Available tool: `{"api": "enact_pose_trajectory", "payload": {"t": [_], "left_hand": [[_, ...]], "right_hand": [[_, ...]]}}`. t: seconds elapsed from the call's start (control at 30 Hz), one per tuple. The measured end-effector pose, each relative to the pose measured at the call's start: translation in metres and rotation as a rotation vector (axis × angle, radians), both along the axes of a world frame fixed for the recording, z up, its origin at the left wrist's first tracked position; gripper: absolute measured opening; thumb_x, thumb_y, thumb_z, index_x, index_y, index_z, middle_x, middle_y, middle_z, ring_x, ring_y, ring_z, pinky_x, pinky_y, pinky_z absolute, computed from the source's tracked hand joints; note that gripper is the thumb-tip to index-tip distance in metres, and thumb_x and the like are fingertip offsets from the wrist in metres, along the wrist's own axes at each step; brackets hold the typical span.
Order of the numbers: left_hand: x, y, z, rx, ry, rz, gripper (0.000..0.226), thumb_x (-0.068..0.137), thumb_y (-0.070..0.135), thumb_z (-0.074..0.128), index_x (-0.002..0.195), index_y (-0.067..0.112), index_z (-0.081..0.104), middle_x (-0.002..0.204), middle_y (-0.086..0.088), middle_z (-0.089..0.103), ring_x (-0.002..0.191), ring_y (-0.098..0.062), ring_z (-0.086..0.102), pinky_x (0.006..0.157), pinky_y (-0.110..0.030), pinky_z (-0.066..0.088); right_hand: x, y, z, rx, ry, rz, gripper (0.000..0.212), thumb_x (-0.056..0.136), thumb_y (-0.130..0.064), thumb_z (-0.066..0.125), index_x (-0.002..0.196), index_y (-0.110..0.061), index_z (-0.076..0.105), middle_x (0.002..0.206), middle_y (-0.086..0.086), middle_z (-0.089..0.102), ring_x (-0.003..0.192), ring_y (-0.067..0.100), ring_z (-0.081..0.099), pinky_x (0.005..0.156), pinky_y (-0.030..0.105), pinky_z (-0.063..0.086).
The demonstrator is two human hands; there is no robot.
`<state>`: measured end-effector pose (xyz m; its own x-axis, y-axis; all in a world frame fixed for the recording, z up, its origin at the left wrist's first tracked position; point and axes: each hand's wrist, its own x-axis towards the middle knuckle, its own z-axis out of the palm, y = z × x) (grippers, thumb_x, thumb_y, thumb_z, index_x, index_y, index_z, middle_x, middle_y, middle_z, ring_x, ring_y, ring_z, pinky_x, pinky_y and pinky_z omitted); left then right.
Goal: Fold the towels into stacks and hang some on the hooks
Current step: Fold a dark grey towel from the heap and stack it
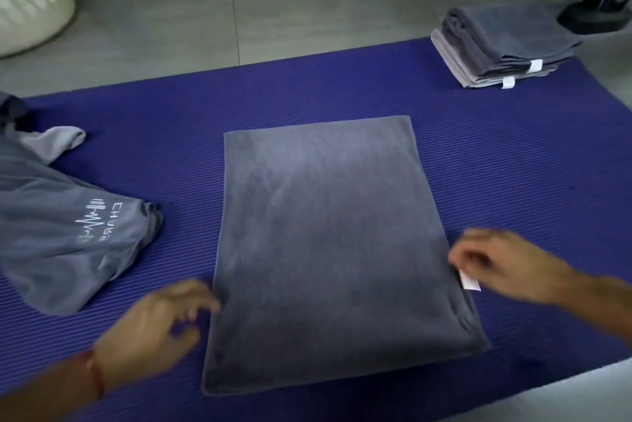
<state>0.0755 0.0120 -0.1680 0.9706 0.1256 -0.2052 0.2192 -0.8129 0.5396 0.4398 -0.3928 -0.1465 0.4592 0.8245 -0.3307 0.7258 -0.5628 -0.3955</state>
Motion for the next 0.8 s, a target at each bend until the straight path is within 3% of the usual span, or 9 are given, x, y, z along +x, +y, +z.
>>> {"api": "enact_pose_trajectory", "payload": {"t": [0.1,0.2,0.27,0.33,0.37,0.47,0.57,0.7,0.8], "left_hand": [[0.092,0.043,-0.007,0.02,-0.066,0.298,0.039,0.08,0.006,0.065,0.114,0.024,0.072,0.102,0.011,0.066,0.075,-0.001,0.062,0.08,-0.014,0.046],[0.183,0.082,-0.022,-0.175,-0.013,0.798,0.036,0.087,0.009,0.071,0.123,0.014,0.069,0.11,-0.008,0.071,0.088,-0.021,0.065,0.096,-0.036,0.052],[0.221,0.09,-0.025,-0.367,-0.05,0.995,0.037,0.087,0.013,0.072,0.123,0.015,0.066,0.106,-0.006,0.07,0.085,-0.019,0.062,0.091,-0.04,0.057],[0.243,0.092,-0.026,-0.447,-0.088,1.076,0.021,0.086,0.017,0.073,0.107,0.017,0.07,0.092,-0.002,0.067,0.081,-0.015,0.062,0.078,-0.034,0.058],[0.251,0.092,-0.027,-0.442,-0.102,1.086,0.007,0.085,0.02,0.074,0.092,0.018,0.072,0.084,-0.001,0.066,0.078,-0.014,0.061,0.076,-0.034,0.058],[0.263,0.101,-0.031,-0.404,-0.126,1.117,0.021,0.08,0.034,0.077,0.072,0.017,0.067,0.079,-0.001,0.065,0.075,-0.017,0.06,0.084,-0.038,0.06],[0.27,0.106,-0.028,-0.411,-0.171,1.099,0.023,0.08,0.039,0.077,0.071,0.02,0.066,0.079,0.003,0.063,0.074,-0.014,0.056,0.073,-0.029,0.051],[0.269,0.109,-0.018,-0.628,-0.263,1.127,0.018,0.087,0.024,0.073,0.072,0.019,0.067,0.066,0.007,0.062,0.06,-0.008,0.058,0.061,-0.025,0.049],[0.258,0.123,-0.014,-0.799,-0.244,1.044,0.011,0.091,0.006,0.065,0.084,0.013,0.07,0.082,-0.005,0.068,0.071,-0.014,0.068,0.075,-0.033,0.06]], "right_hand": [[0.056,0.057,-0.01,0.117,-0.112,-0.217,0.015,0.097,-0.022,0.061,0.109,-0.021,0.07,0.099,-0.001,0.065,0.087,0.019,0.065,0.089,0.045,0.054],[0.103,0.116,-0.028,-0.076,-0.113,-0.465,0.047,0.1,-0.025,0.057,0.142,-0.006,0.05,0.138,0.019,0.052,0.127,0.037,0.051,0.111,0.047,0.041],[0.121,0.145,-0.039,-0.223,-0.09,-0.588,0.061,0.101,-0.036,0.051,0.151,-0.004,0.037,0.152,0.023,0.037,0.141,0.044,0.034,0.115,0.053,0.035],[0.13,0.168,-0.052,-0.224,-0.063,-0.686,0.064,0.101,-0.041,0.049,0.152,-0.007,0.035,0.157,0.023,0.029,0.145,0.044,0.025,0.116,0.058,0.032],[0.134,0.177,-0.056,-0.187,-0.065,-0.739,0.063,0.1,-0.042,0.049,0.151,-0.007,0.037,0.157,0.022,0.028,0.146,0.044,0.024,0.115,0.059,0.031],[0.144,0.197,-0.06,-0.08,-0.12,-0.848,0.053,0.101,-0.042,0.048,0.144,-0.01,0.049,0.154,0.02,0.033,0.144,0.041,0.028,0.112,0.062,0.031],[0.153,0.205,-0.057,0.074,-0.114,-0.918,0.038,0.101,-0.042,0.05,0.129,-0.019,0.062,0.145,0.016,0.05,0.138,0.039,0.041,0.11,0.059,0.034],[0.168,0.206,-0.06,0.343,0.032,-1.029,0.025,0.091,-0.038,0.064,0.102,-0.018,0.071,0.113,0.007,0.072,0.11,0.026,0.067,0.102,0.042,0.052],[0.18,0.203,-0.062,0.534,0.203,-1.189,0.028,0.078,-0.027,0.078,0.102,-0.013,0.073,0.1,0.001,0.074,0.089,0.012,0.071,0.09,0.034,0.06]]}}
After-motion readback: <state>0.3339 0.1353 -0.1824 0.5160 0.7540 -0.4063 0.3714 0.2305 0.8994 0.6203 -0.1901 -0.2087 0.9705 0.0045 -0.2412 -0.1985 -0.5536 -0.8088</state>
